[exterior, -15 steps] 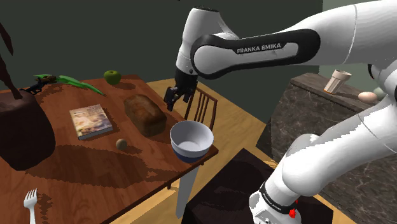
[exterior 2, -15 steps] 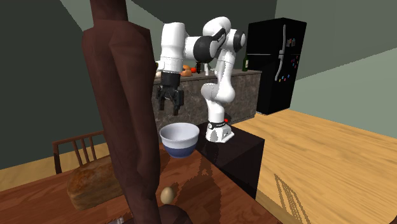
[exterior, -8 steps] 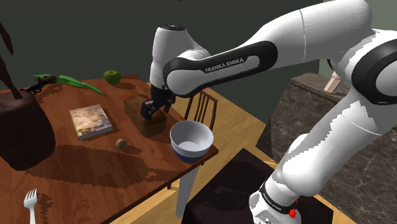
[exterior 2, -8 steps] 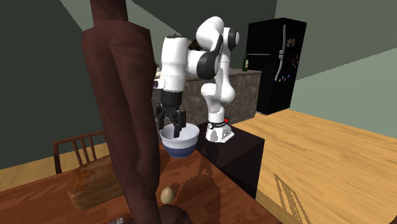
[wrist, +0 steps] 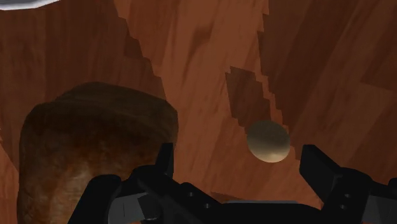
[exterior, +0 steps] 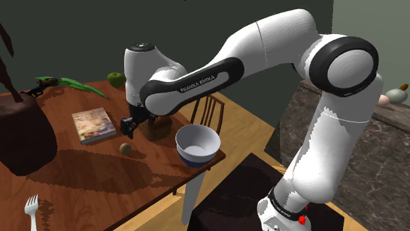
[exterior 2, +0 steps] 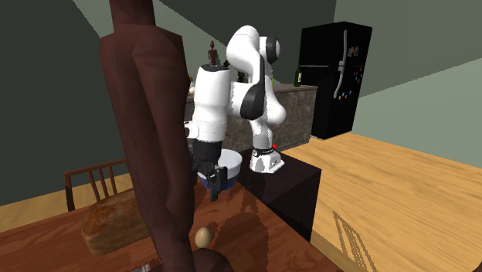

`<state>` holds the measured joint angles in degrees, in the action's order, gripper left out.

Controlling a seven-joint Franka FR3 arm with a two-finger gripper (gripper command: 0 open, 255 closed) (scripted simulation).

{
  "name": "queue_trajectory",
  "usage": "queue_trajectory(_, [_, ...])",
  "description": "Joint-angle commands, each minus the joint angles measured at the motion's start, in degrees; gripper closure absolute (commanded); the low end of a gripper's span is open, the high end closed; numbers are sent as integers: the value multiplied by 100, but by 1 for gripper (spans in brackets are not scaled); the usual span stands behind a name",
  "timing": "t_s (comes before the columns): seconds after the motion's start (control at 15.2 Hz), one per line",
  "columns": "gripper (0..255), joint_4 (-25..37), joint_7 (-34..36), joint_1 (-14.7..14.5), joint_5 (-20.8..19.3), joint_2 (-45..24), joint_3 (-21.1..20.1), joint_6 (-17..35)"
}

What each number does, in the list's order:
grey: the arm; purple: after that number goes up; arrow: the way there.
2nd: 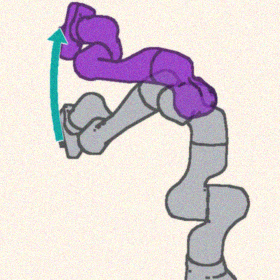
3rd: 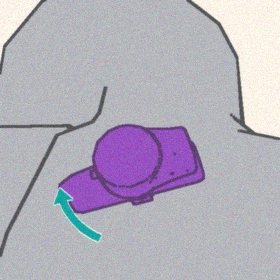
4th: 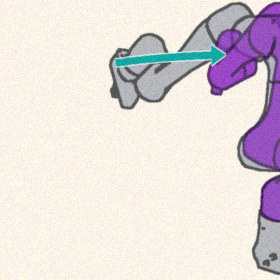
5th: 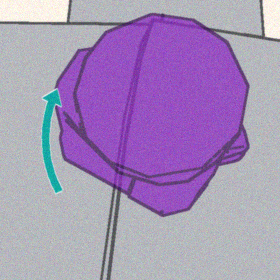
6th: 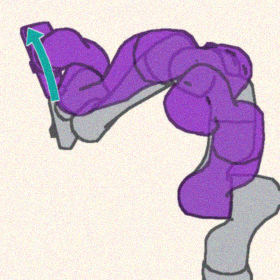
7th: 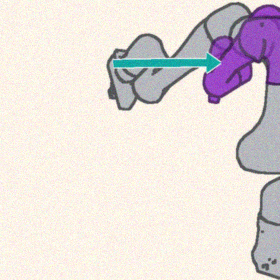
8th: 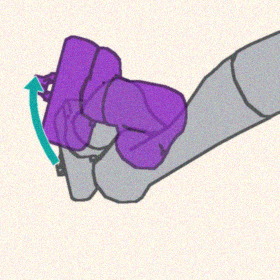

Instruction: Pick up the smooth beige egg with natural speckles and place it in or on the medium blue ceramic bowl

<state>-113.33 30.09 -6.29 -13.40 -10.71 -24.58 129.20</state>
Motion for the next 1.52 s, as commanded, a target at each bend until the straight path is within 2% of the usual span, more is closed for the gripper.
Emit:
queue_trajectory(0.0, [0, 407, 301, -172, -356, -567, 31, 39])
queue_trajectory(0.26, [0, 1267, 687, -581, -818, -1497, 165, -82])
queue_trajectory(0.79, [0, 1234, 810, -644, -1025, -1870, 305, 301])
queue_trajectory(1.32, [0, 1235, 809, -644, -1025, -1870, 305, 299])
queue_trajectory(1.39, [255, 1235, 809, -644, -1025, -1870, 305, 299])
queue_trajectory(1.45, [255, 1235, 809, -644, -1025, -1870, 305, 299])
